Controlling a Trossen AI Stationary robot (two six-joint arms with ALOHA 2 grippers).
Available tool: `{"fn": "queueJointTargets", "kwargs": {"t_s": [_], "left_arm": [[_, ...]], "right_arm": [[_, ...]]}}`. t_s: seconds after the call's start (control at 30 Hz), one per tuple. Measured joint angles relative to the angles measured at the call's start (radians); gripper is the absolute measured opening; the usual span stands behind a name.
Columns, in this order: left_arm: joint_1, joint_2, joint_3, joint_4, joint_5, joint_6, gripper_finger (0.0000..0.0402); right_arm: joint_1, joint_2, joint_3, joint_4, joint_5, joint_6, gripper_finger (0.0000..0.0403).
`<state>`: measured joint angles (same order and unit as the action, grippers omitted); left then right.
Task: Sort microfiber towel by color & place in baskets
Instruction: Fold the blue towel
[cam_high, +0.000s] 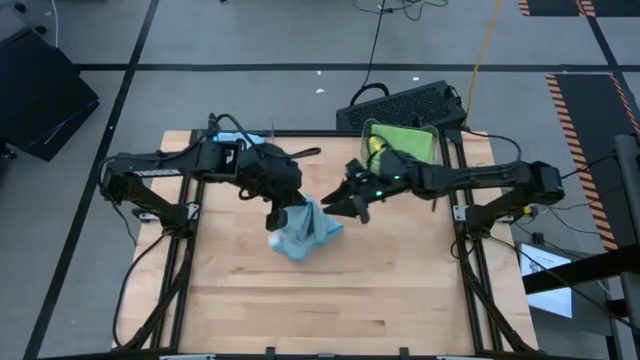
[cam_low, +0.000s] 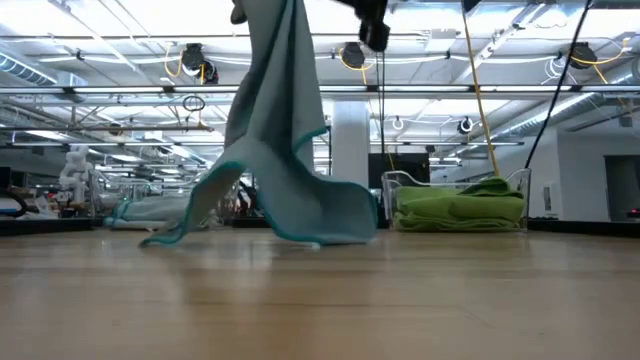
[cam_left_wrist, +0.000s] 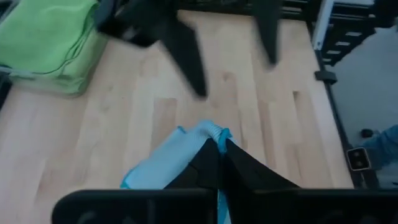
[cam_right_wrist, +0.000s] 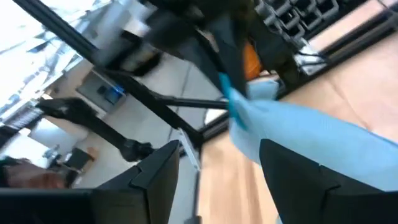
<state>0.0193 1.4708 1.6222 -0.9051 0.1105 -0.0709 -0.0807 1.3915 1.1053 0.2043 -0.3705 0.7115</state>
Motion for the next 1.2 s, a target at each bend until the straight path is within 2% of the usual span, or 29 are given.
{"fn": "queueJointTargets", "kwargs": {"t_s": [0.17,0.27,0.37,0.47,0.6,0.67,0.9,1.03,1.2], "left_arm": [[0.031,0.000,0.000,0.036,0.096,0.047,0.0007],[0.039,0.000,0.000,0.045,0.106,0.076,0.0009],[0.049,0.000,0.000,0.043,0.112,0.073,0.0004],[0.050,0.000,0.000,0.044,0.111,0.070,0.0008],[0.049,0.000,0.000,0.045,0.118,0.072,0.0005],[0.050,0.000,0.000,0.044,0.117,0.065,0.0004],[0.051,-0.038,-0.003,0.041,0.080,0.063,0.0004],[0.050,-0.077,-0.003,0.042,0.001,0.063,0.0013],[0.056,-0.142,0.003,0.052,-0.008,0.068,0.0014]], "right_arm": [[-0.001,0.065,0.018,0.030,0.132,-0.129,0.0217],[-0.006,0.089,0.018,0.086,0.097,-0.182,0.0214],[-0.009,0.105,0.018,0.098,0.080,-0.190,0.0194],[-0.011,0.114,0.018,0.094,0.099,-0.193,0.0145],[-0.024,0.114,0.017,0.072,0.102,-0.220,0.0037],[-0.035,0.112,0.017,0.060,0.099,-0.235,0.0012],[-0.085,0.092,0.020,-0.014,0.068,-0.230,0.0004],[-0.104,0.088,0.021,-0.016,0.049,-0.220,0.0003],[-0.121,0.096,0.011,-0.067,0.062,-0.188,0.0001]]}}
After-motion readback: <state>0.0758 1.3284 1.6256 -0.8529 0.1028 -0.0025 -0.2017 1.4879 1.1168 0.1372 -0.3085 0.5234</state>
